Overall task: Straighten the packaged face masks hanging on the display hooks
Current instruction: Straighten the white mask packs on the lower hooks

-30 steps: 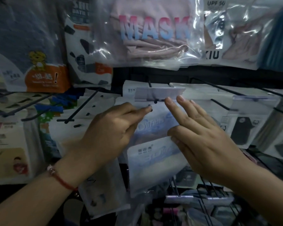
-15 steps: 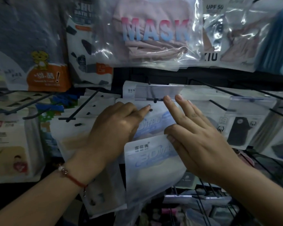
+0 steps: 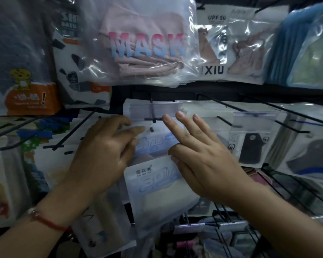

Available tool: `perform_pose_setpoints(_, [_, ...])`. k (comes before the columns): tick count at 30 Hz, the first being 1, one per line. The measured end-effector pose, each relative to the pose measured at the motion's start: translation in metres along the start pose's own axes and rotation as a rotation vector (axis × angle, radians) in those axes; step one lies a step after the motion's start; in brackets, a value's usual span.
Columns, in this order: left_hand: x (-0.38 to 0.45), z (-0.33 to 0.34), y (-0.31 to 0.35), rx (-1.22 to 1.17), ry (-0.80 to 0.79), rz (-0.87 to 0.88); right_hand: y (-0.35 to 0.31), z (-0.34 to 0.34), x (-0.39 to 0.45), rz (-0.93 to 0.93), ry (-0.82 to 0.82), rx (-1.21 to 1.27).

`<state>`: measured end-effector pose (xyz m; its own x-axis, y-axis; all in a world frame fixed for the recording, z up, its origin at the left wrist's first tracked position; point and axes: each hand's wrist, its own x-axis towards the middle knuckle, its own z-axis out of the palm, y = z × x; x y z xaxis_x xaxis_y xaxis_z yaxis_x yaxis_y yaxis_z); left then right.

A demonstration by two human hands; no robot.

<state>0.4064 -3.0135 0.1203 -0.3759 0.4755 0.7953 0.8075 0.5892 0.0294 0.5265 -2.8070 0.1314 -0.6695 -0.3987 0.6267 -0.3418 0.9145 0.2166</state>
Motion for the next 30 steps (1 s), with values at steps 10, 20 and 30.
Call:
perform_pose_setpoints(10, [-0.020, -0.038, 0.022, -0.325, -0.094, -0.025, -0.004, 0.007, 0.001, 0.021, 0.046, -0.008])
perform_pose_setpoints(20, [-0.026, -0.027, 0.040, -0.233, -0.198, 0.063, -0.007, 0.016, 0.000, 0.019, 0.113, -0.022])
perform_pose_setpoints(30, [-0.024, -0.018, 0.022, -0.278, -0.039, 0.077, -0.001, 0.006, 0.000, 0.031, 0.118, -0.082])
